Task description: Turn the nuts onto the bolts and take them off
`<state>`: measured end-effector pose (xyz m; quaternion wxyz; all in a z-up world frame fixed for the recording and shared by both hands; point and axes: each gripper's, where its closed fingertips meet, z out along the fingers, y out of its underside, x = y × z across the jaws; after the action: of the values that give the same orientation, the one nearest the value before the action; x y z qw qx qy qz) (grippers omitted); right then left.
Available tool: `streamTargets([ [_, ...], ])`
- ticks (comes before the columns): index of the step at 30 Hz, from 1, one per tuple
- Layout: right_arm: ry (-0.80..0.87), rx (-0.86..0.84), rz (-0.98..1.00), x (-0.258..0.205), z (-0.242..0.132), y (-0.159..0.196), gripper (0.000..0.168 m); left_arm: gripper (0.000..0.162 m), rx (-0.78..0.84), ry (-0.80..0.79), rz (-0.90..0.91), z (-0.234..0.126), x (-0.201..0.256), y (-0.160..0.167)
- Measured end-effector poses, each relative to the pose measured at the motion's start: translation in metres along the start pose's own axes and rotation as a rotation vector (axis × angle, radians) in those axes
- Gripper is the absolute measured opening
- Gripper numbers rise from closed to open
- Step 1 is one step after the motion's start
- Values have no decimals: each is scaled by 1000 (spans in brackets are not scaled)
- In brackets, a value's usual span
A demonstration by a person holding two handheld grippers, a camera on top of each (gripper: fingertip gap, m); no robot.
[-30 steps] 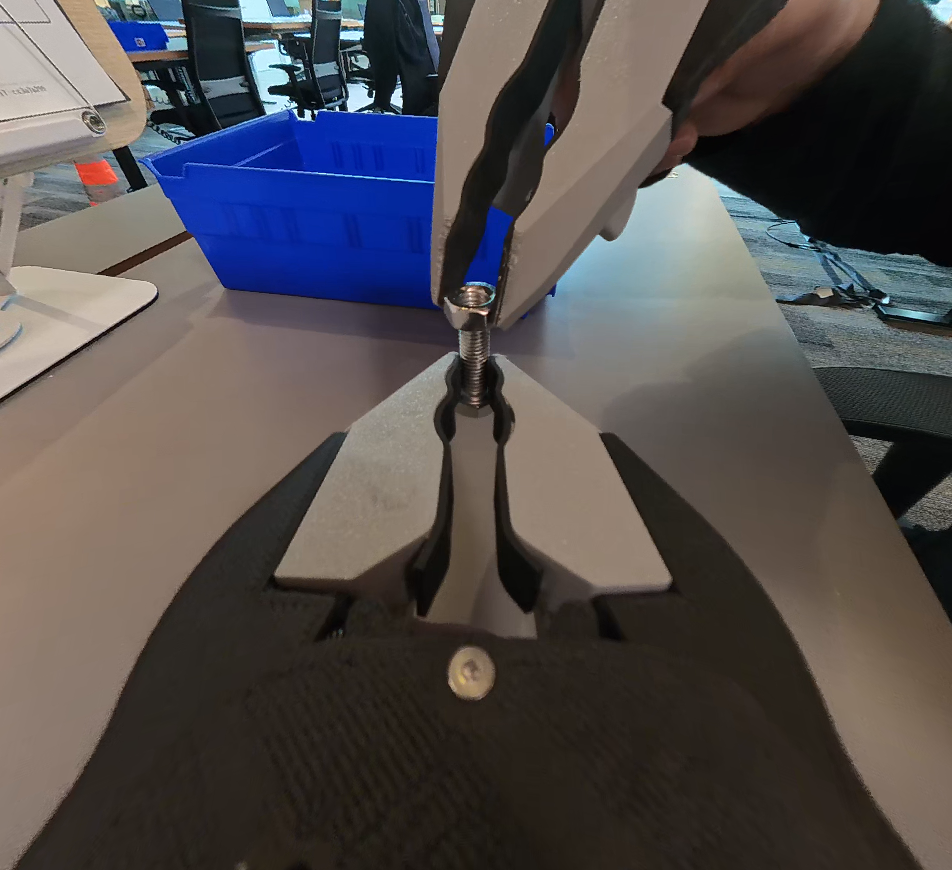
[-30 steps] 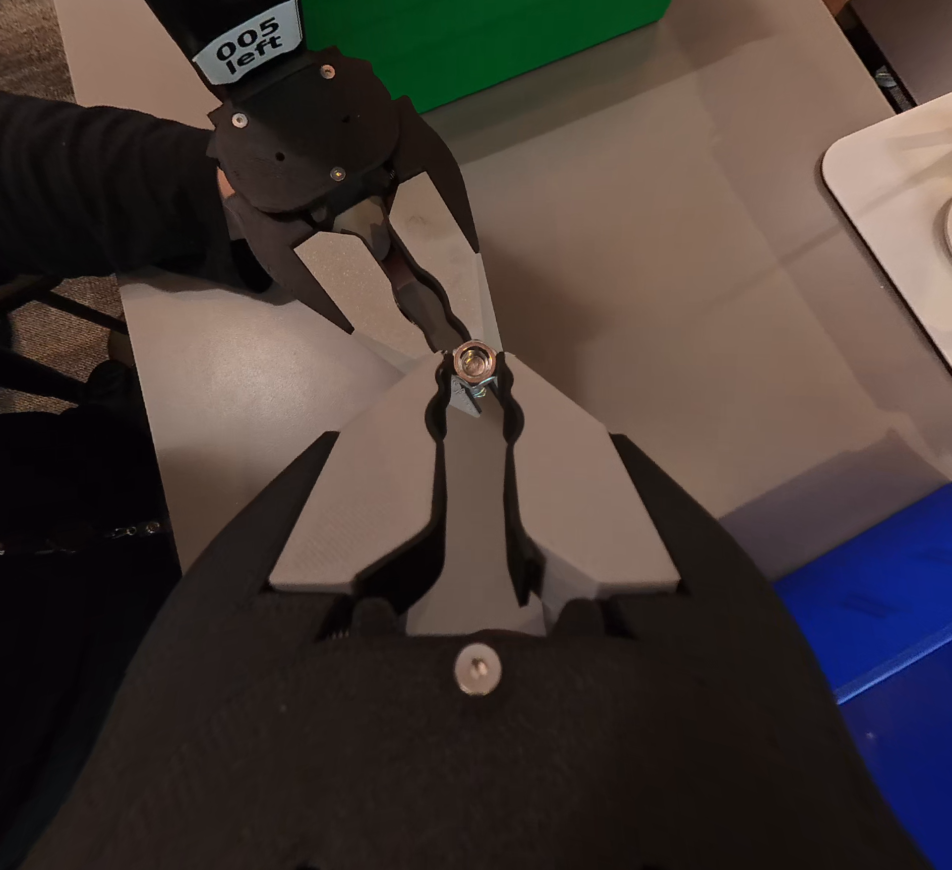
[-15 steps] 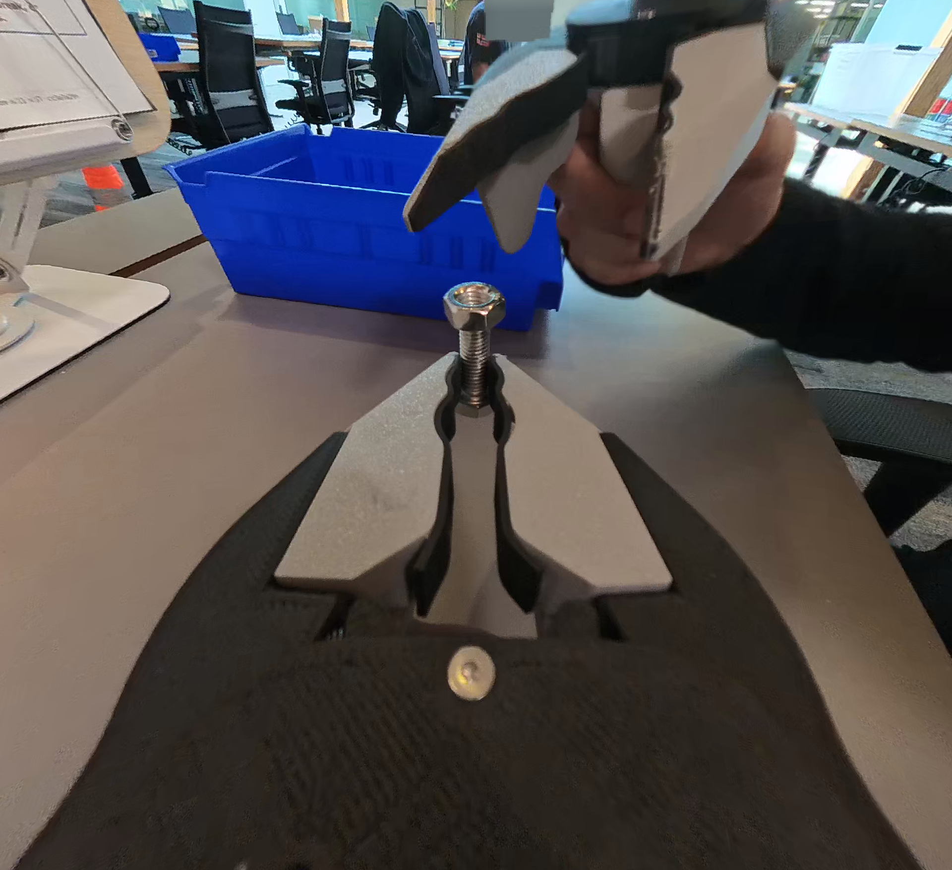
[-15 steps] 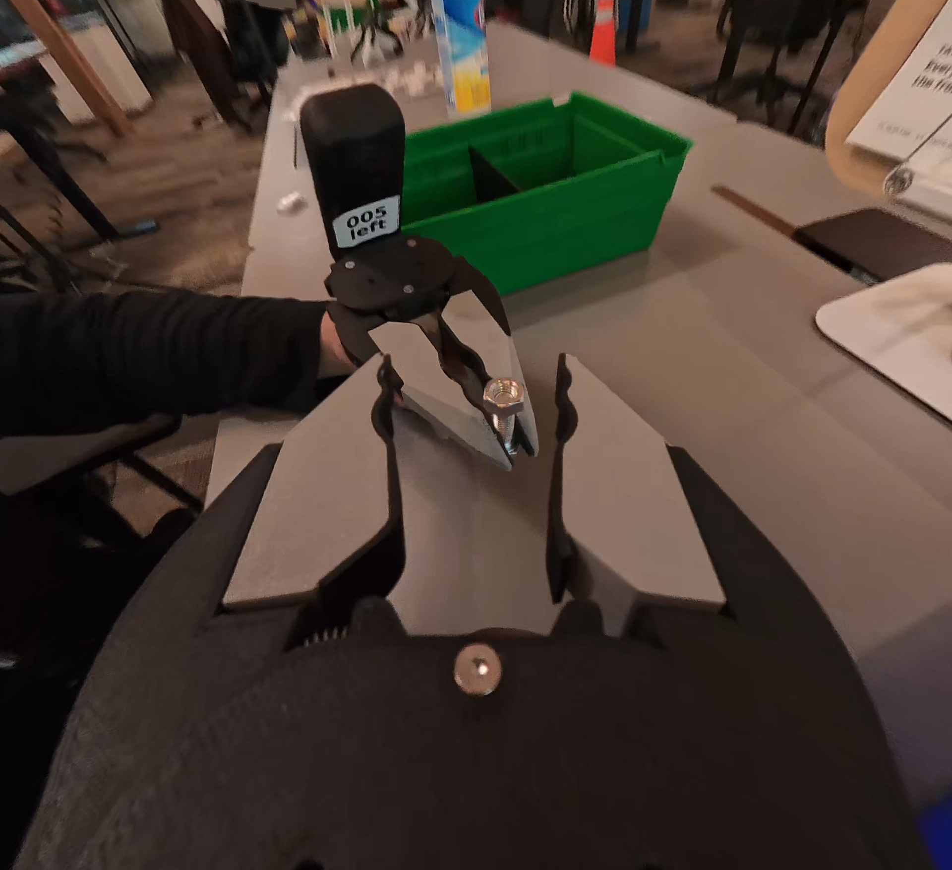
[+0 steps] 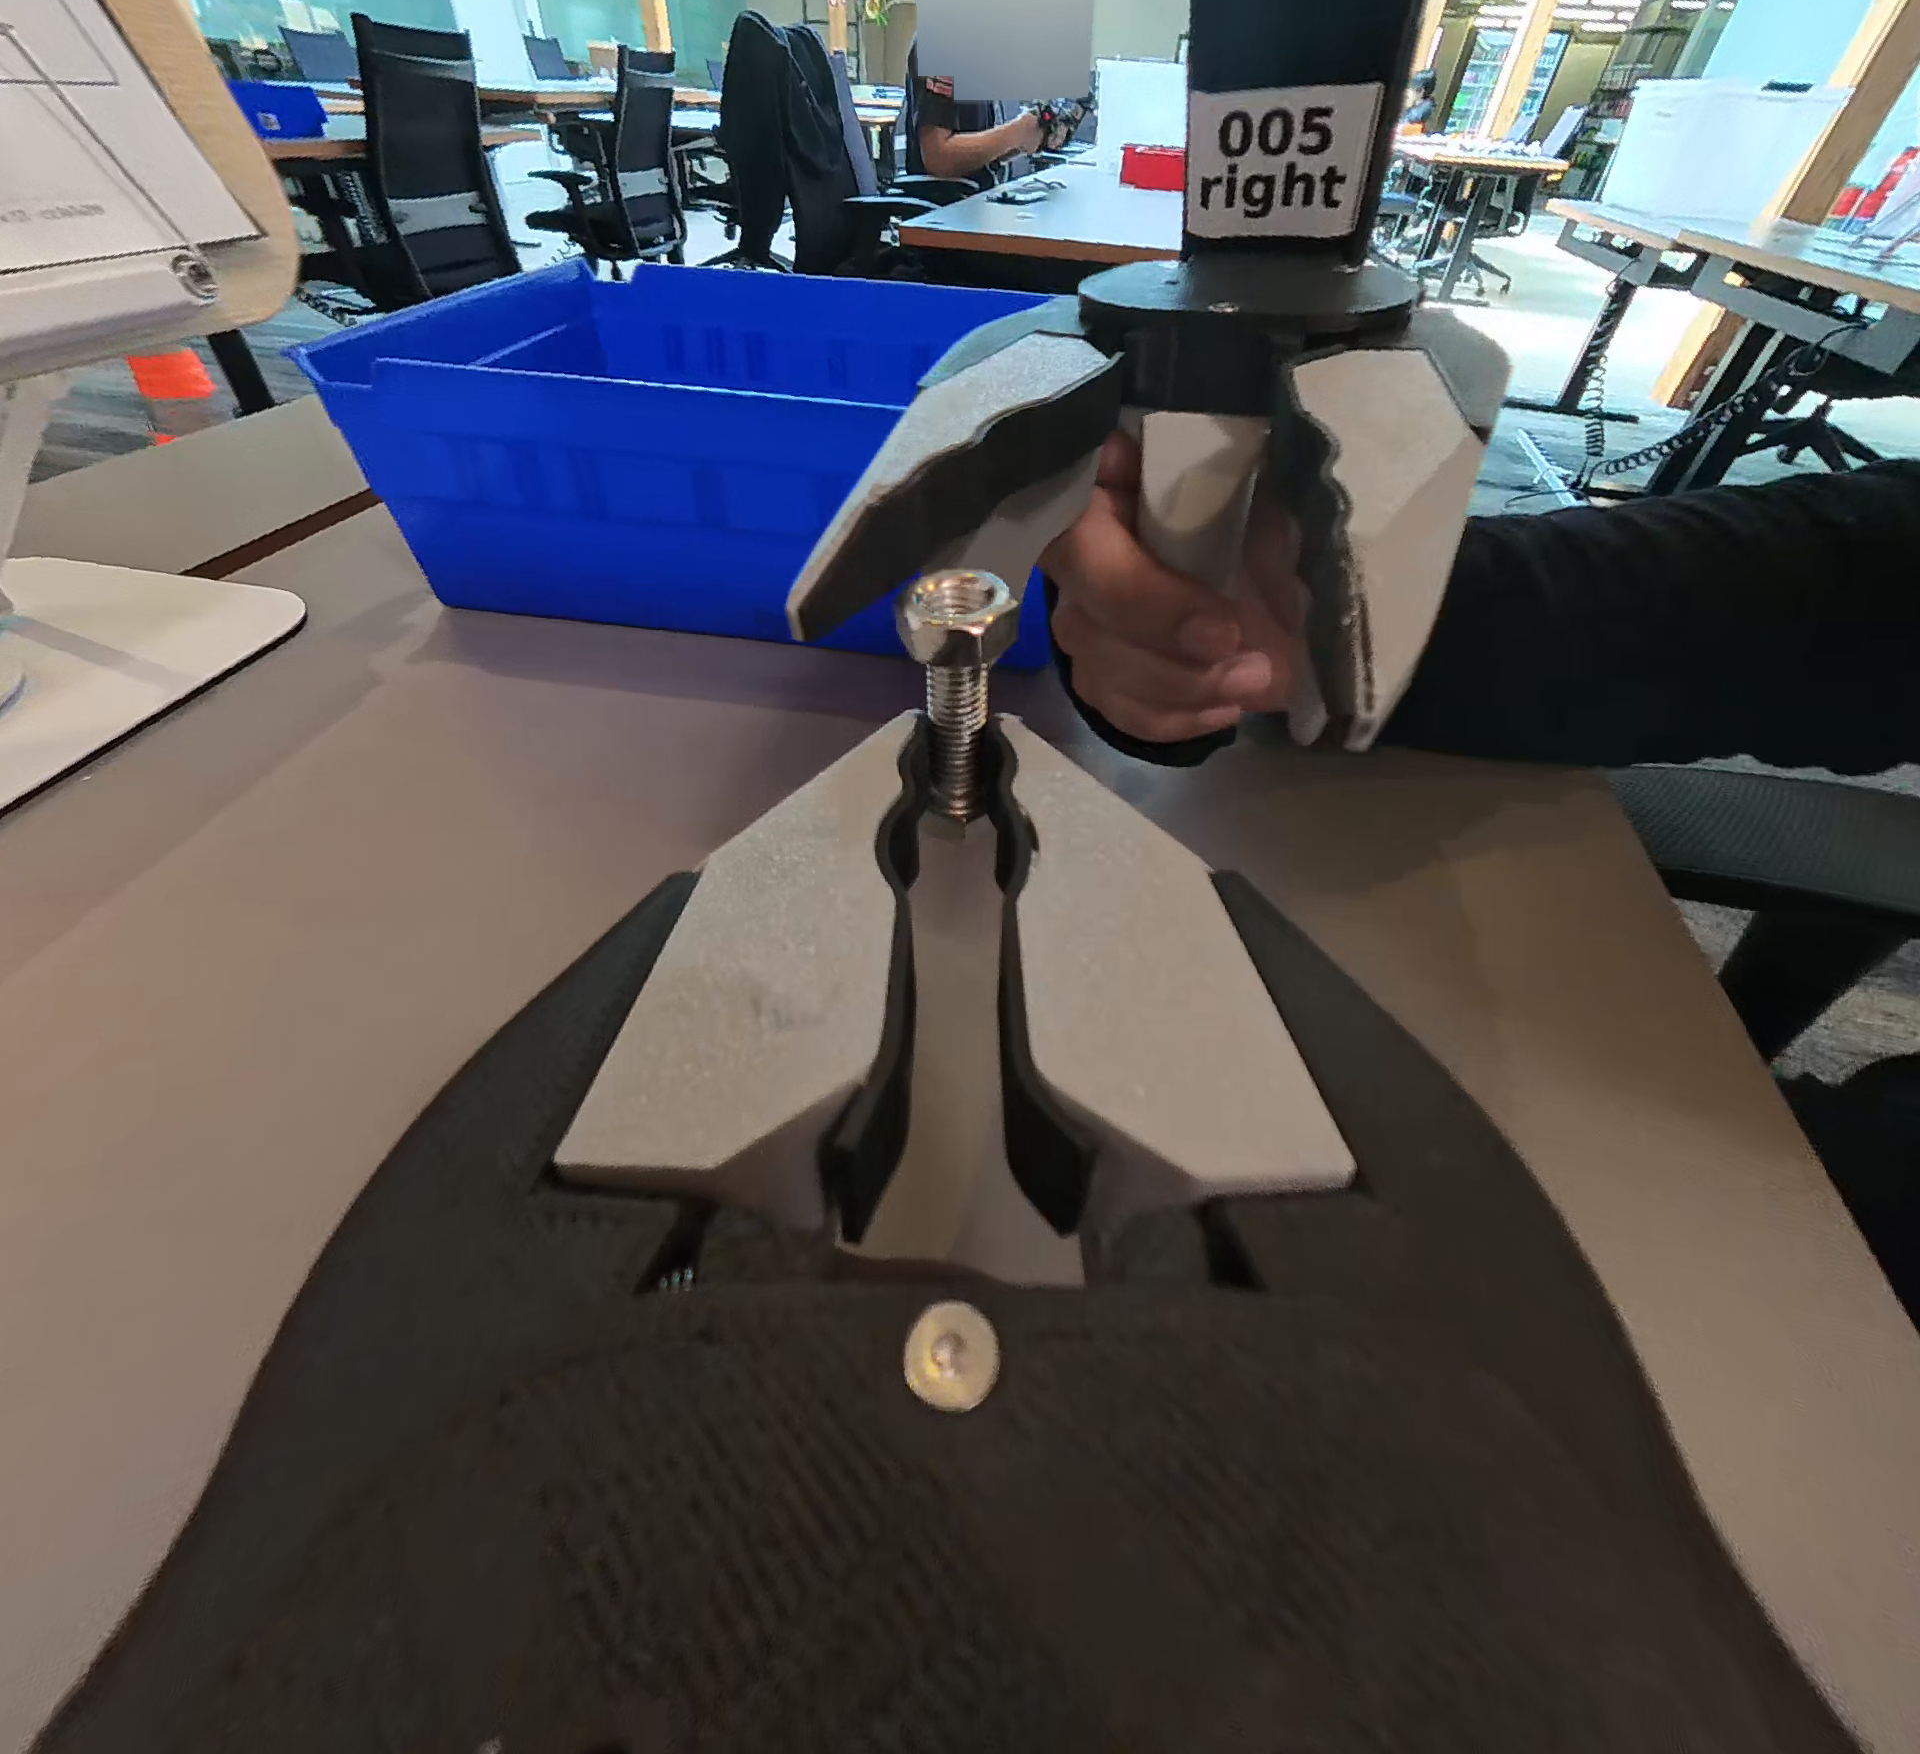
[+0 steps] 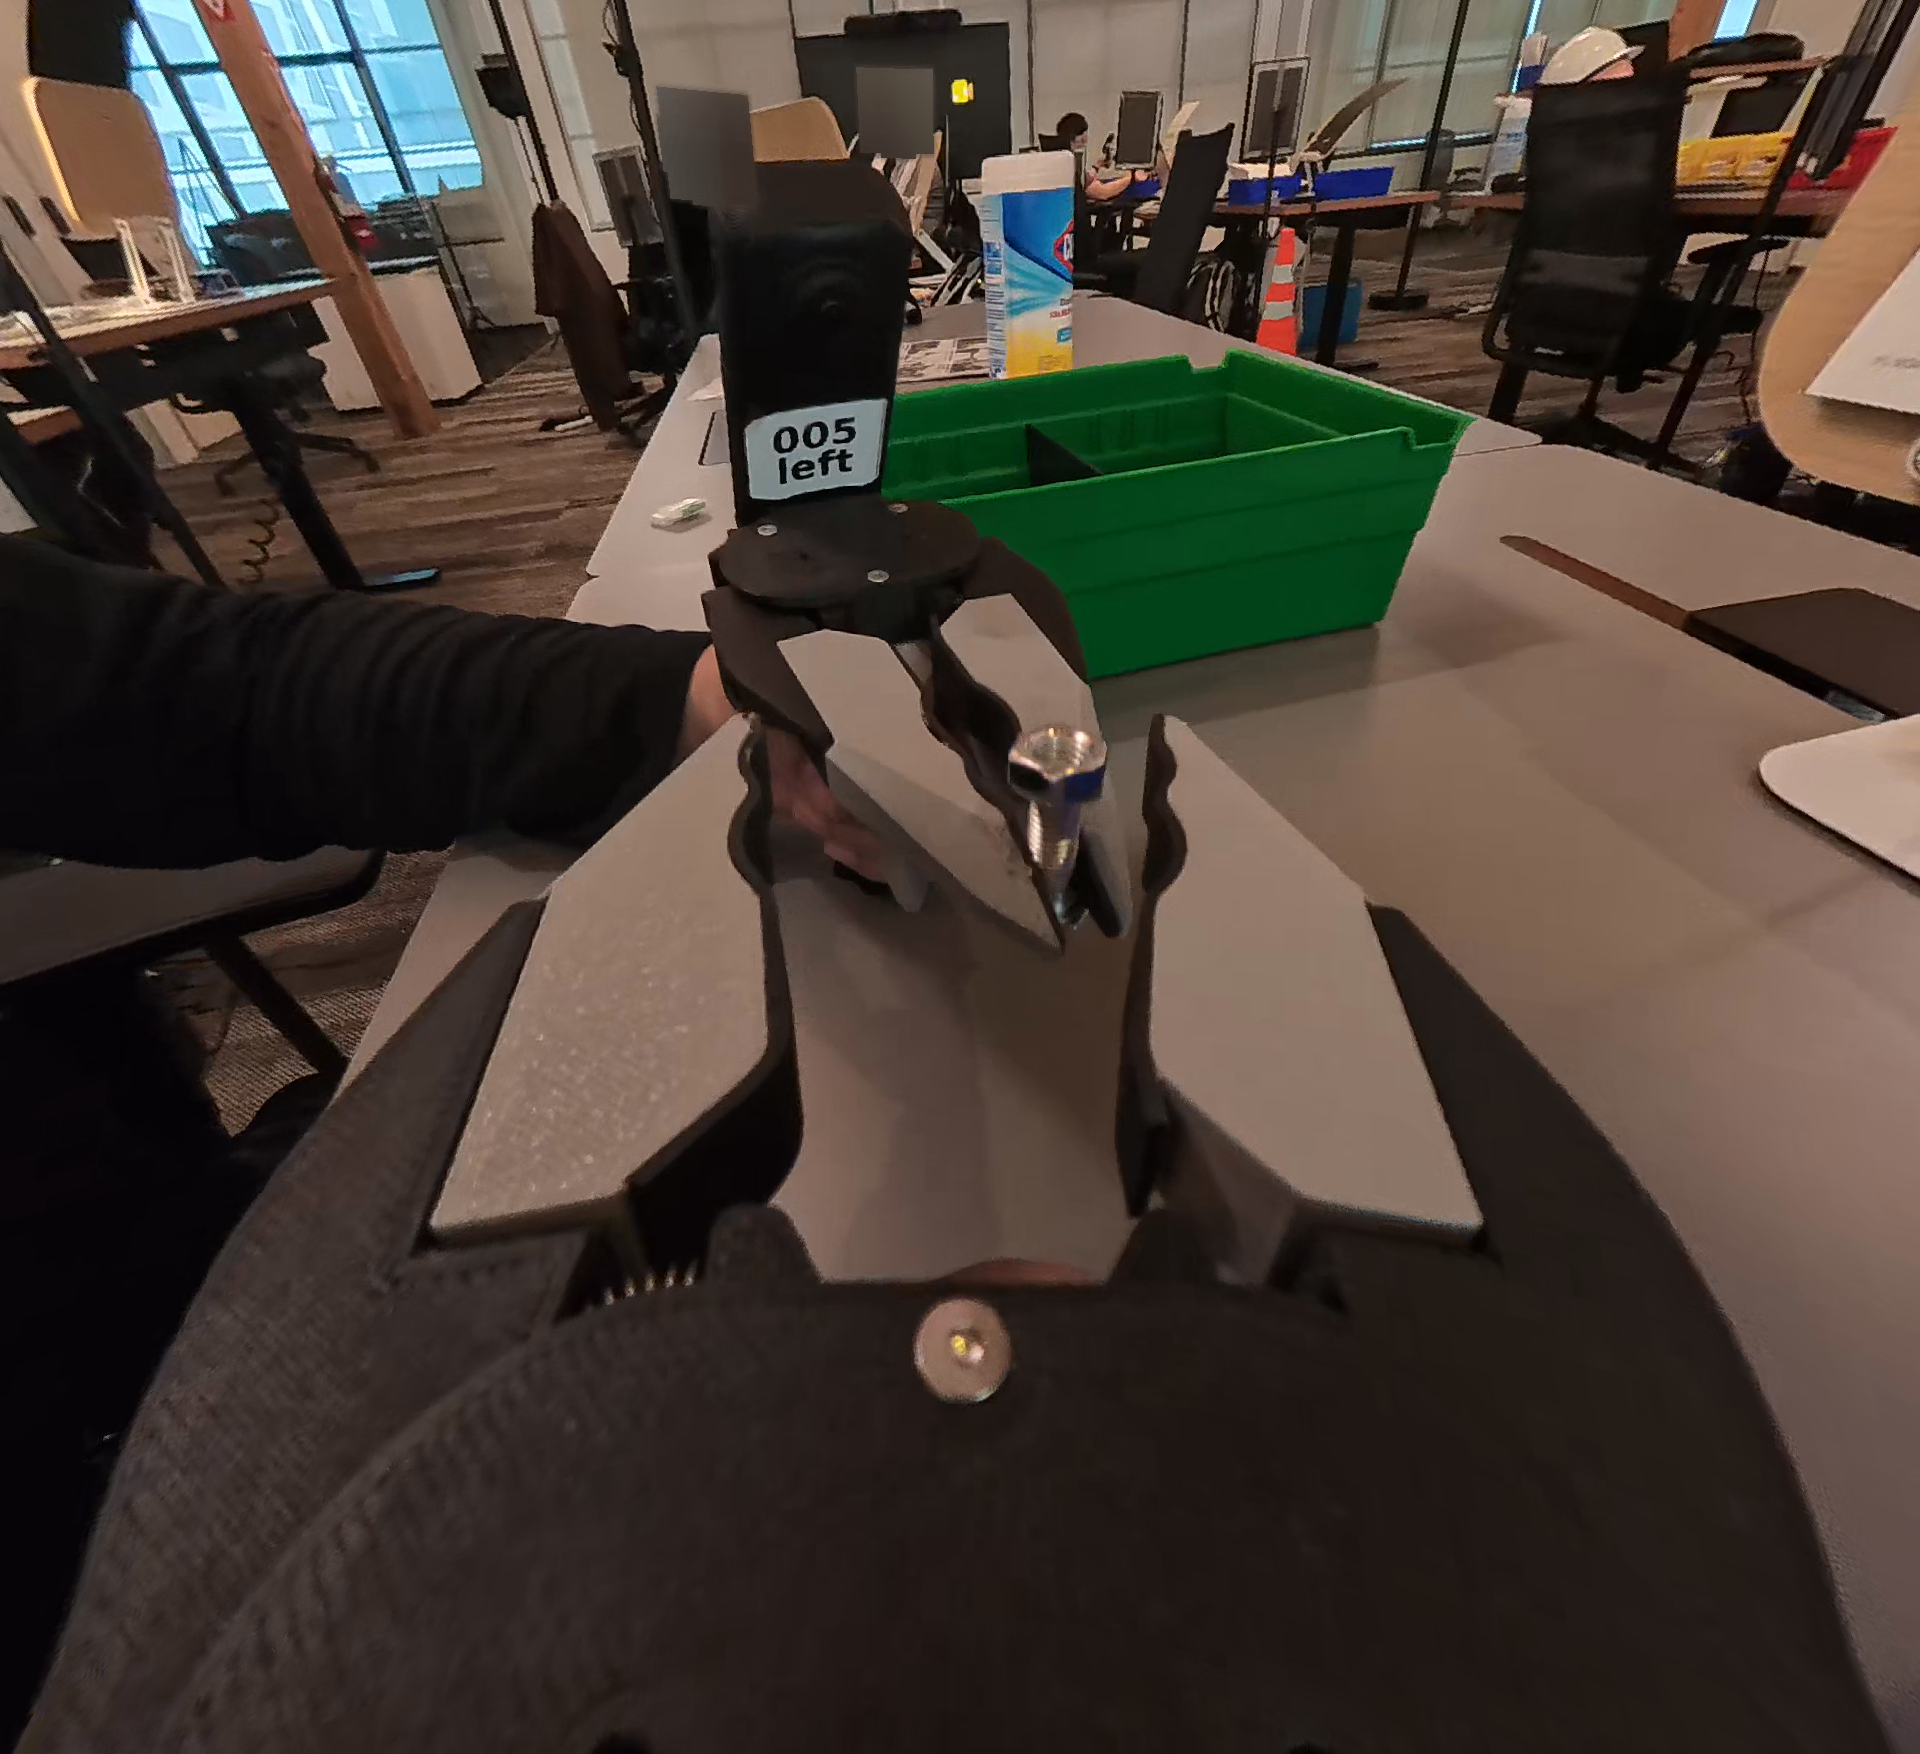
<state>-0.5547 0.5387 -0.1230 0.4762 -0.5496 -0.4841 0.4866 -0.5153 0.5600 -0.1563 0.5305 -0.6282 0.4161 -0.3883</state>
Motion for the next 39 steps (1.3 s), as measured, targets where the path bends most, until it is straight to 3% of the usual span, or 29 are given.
streamTargets([
  [10, -28, -9, -31, -13, 8, 1, 71, 7, 19, 60, 40, 3, 16, -3],
  [39, 17, -3, -36, -6, 4, 0, 69, 6, 23, -14, 2, -3, -1, -4],
])
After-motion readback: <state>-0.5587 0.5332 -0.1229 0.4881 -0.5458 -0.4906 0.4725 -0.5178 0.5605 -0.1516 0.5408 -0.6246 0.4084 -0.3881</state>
